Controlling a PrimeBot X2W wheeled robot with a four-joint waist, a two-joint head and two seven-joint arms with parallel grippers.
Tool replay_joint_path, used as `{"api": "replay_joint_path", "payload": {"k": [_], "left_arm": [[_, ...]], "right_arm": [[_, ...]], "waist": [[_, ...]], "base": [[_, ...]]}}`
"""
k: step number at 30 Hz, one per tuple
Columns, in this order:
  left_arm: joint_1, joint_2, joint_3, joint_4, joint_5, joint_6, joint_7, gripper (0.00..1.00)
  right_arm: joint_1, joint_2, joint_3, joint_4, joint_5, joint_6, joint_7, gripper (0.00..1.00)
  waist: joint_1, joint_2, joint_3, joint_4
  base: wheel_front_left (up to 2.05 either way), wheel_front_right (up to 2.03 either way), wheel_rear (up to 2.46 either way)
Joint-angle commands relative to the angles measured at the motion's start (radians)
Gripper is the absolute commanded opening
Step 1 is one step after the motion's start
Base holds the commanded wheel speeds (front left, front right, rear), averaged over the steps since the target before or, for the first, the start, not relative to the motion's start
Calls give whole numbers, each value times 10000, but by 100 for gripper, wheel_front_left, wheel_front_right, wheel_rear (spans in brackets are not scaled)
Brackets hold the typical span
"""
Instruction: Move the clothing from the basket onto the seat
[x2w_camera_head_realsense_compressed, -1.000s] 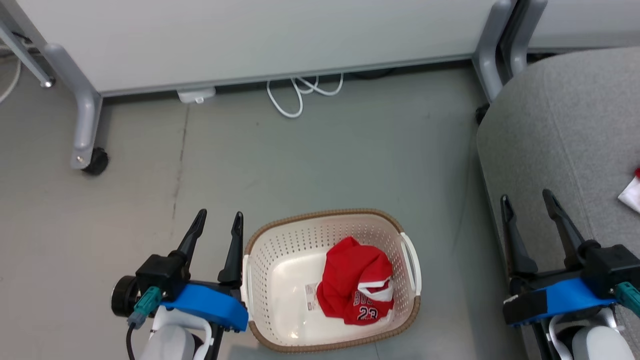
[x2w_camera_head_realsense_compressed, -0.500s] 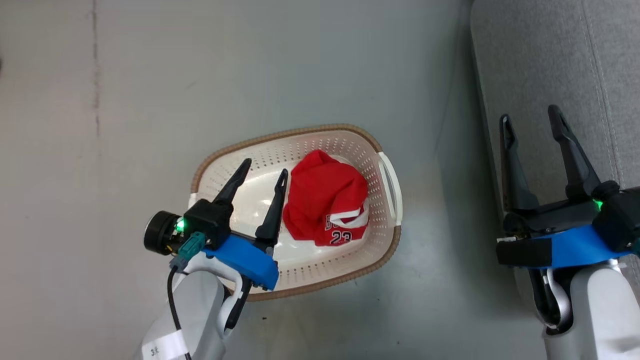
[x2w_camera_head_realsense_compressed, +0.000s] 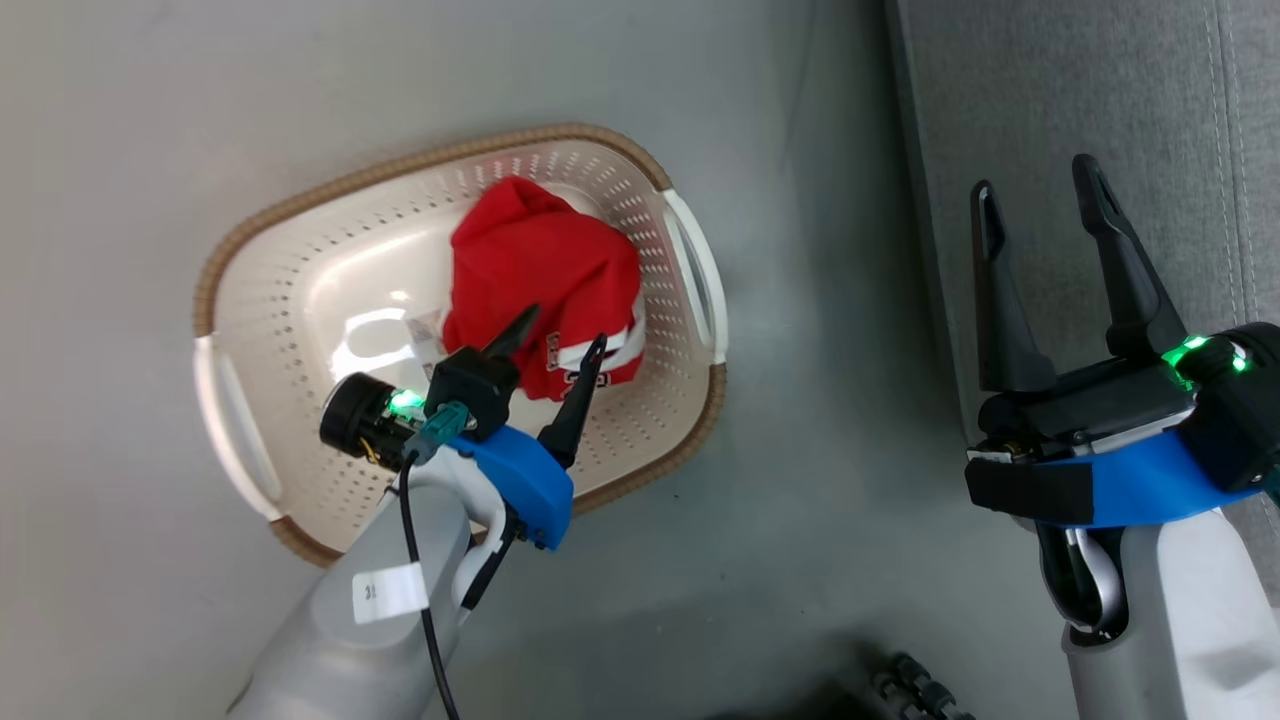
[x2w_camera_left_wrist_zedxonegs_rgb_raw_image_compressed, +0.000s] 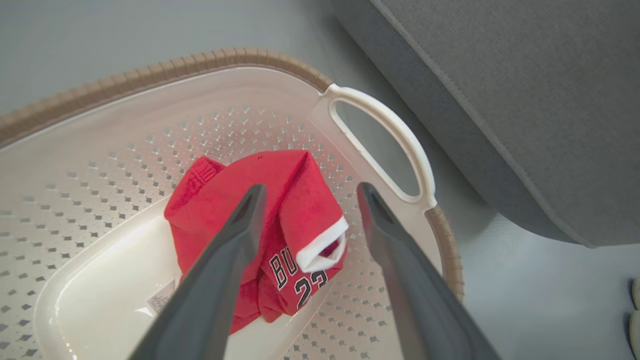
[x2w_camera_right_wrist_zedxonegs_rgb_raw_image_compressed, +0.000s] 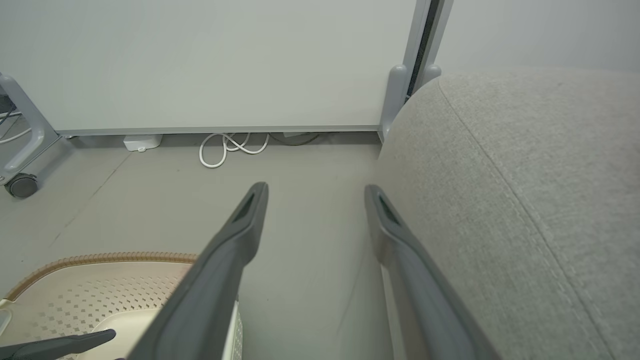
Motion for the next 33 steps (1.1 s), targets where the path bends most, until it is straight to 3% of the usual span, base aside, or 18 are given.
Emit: {"api": "replay_joint_path", "payload": {"k": [1, 7, 13, 20, 28, 33], "left_arm": [[-401, 74, -187, 214, -148, -12, -30, 100], [-1036, 105, -1035, 1229, -594, -12, -30, 100], [-1437, 204, -1255, 2017, -876, -12, -30, 100], [-1885, 102, -1049, 3155, -697, 666, -30, 100], [-2008, 57, -756, 3347, -591, 1507, -30, 100], [-1821, -160, -461, 3837, -1064, 1296, -24, 100]], "right_arm": [[-188, 10, 55, -1, 68, 1, -87, 100], [-237, 9, 284, 126, 320, 1, -270, 100], [-294, 7, 466, 233, 499, 1, -404, 100], [-249, 9, 568, 377, 656, 1, -505, 100], [-342, 7, 677, 483, 747, 1, -553, 100], [-372, 9, 728, 517, 769, 1, -551, 100]], "waist": [[-2, 0, 453, -376], [-2, 0, 842, -691], [-2, 0, 1052, -878], [-2, 0, 1218, -998], [-2, 0, 1281, -1008], [-2, 0, 1277, -1010]], "base": [[0, 0, 0], [0, 0, 0], [0, 0, 0], [0, 0, 0], [0, 0, 0], [0, 0, 0]]}}
